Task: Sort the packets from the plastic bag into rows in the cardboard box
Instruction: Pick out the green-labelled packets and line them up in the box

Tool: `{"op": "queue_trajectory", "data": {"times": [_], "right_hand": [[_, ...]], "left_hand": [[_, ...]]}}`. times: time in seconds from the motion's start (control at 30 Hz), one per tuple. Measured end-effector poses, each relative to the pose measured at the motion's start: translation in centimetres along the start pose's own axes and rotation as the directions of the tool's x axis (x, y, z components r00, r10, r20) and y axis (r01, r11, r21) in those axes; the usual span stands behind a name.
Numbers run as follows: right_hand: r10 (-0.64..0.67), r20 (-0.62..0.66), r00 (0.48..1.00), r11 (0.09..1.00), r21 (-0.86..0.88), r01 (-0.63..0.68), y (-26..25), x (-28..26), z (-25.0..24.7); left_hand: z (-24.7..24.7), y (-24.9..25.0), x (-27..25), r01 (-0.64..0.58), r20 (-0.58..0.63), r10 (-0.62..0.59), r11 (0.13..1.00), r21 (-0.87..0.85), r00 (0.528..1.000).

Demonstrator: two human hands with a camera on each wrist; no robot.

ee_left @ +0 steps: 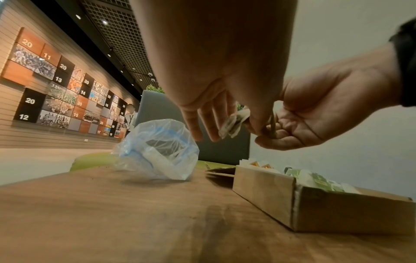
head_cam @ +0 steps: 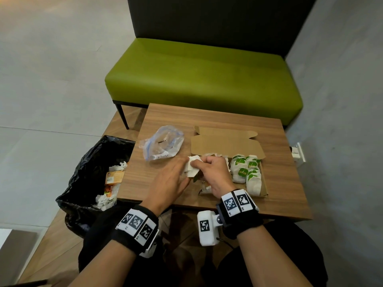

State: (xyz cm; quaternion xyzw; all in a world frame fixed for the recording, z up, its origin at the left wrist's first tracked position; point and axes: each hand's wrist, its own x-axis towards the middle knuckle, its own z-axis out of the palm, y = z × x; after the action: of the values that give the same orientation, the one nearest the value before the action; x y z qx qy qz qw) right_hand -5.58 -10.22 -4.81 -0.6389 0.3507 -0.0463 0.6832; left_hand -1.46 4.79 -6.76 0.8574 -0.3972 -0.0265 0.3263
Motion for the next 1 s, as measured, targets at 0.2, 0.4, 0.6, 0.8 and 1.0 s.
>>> {"op": "queue_trajectory", "data": {"times": [0.2, 0.4, 0.6, 0.8, 1.0], "right_hand": [[0.092, 0.148, 0.985, 0.986, 0.128, -0.111, -0.7, -1.0, -1.1], [0.005, 0.228, 0.974, 0.996, 0.090, -0.026, -0.2, -2.2, -2.1], [-0.177, 0.192, 0.965, 0.973, -0.114, 0.201, 0.8, -2.4, -2.5], [-0.267, 0.223, 0.937, 0.903, -0.281, 0.325, 1.1, -2.0, -2.7], [-0.293, 0.163, 0.942, 0.901, -0.284, 0.329, 1.3, -2.1, -2.7]], "left_hand": [[0.4, 0.5, -0.6, 0.064, 0.030, -0.059, 0.976, -0.209, 0.998], [0.7, 1.0, -1.4, 0.300, 0.084, -0.302, 0.798, -0.522, 0.950], [0.9, 1.1, -1.2, 0.348, 0.155, -0.336, 0.653, -0.672, 0.929], [0.7, 1.2, -1.2, 0.338, 0.163, -0.308, 0.688, -0.642, 0.937], [0.6, 1.9, -1.4, 0.355, 0.204, -0.323, 0.532, -0.768, 0.924]]}}
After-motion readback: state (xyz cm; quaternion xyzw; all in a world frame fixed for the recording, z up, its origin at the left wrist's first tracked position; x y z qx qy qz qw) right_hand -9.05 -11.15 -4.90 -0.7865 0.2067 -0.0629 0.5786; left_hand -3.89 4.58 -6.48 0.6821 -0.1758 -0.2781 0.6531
